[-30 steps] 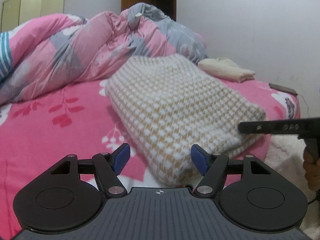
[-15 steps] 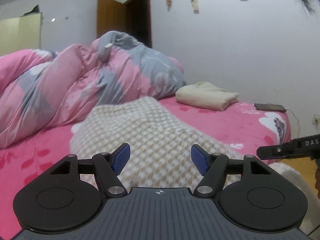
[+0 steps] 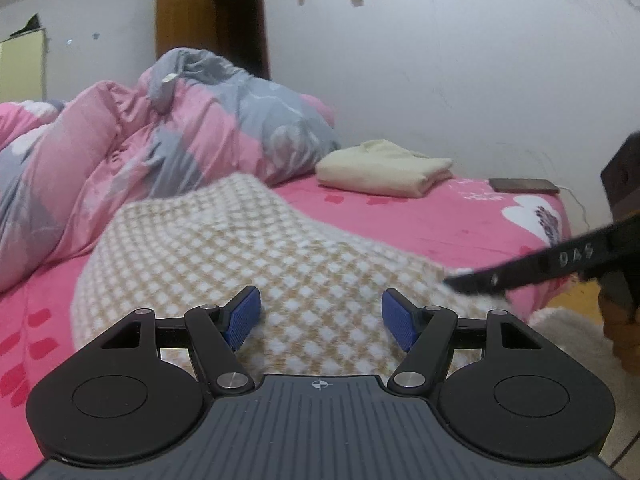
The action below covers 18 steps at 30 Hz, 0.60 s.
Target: Fold clothes
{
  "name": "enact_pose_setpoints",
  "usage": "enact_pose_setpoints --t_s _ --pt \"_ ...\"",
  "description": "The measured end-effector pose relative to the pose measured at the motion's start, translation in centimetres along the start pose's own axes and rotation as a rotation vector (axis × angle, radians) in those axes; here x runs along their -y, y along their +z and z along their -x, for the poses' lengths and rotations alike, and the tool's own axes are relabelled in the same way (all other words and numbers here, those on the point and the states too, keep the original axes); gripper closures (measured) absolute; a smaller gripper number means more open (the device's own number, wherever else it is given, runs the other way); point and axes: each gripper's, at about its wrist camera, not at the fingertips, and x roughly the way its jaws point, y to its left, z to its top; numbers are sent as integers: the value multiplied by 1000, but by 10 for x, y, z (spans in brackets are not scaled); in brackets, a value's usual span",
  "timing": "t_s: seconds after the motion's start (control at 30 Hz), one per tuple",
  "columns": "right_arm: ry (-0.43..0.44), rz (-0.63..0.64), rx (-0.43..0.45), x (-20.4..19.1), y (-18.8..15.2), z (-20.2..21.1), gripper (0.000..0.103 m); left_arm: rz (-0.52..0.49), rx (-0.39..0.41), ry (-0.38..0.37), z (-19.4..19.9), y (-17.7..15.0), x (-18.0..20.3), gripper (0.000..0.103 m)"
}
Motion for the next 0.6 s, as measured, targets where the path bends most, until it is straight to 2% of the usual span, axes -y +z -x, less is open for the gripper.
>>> enact_pose_setpoints --t_s 0.03,0.13,0.23,0.43,0.6 --pt "-16 4 8 -1 -1 4 100 1 0 -10 -1 0 1 35" --pt "-34 -98 -23 19 -12 -2 100 -2 -9 -29 -7 -2 5 35" --pt "-27 -150 -32 29 -15 -5 99 -8 -8 -43 -10 -4 7 35" --pt "-110 10 -41 6 -12 -1 95 10 -2 -54 -7 -5 4 35" --pt "-150 77 -38 -5 -10 -1 82 17 -4 -52 -5 -5 4 35"
